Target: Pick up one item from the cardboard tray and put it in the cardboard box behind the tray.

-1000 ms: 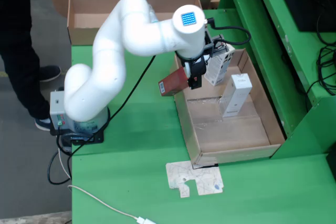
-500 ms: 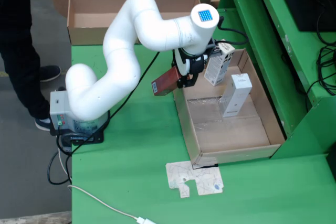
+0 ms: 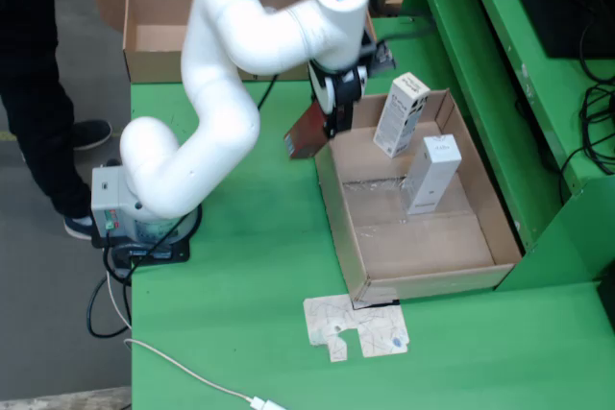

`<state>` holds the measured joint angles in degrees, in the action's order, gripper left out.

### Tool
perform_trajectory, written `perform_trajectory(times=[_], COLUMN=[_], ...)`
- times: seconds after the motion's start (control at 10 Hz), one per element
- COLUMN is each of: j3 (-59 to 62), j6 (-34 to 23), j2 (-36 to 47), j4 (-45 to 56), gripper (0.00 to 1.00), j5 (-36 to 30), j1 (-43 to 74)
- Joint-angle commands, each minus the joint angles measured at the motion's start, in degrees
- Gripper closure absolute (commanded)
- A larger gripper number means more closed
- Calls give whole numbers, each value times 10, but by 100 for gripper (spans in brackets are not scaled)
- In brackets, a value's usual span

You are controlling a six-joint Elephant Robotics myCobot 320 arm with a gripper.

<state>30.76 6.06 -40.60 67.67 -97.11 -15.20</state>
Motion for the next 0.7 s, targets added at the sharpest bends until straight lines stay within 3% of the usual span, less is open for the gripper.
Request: perform_trajectory(times=[0.0,0.6], j3=[127,108], j6=[38,102], j2=[48,52], j4=[-18,-30], gripper=[100,100], j5=[30,81], j1=[-58,-143])
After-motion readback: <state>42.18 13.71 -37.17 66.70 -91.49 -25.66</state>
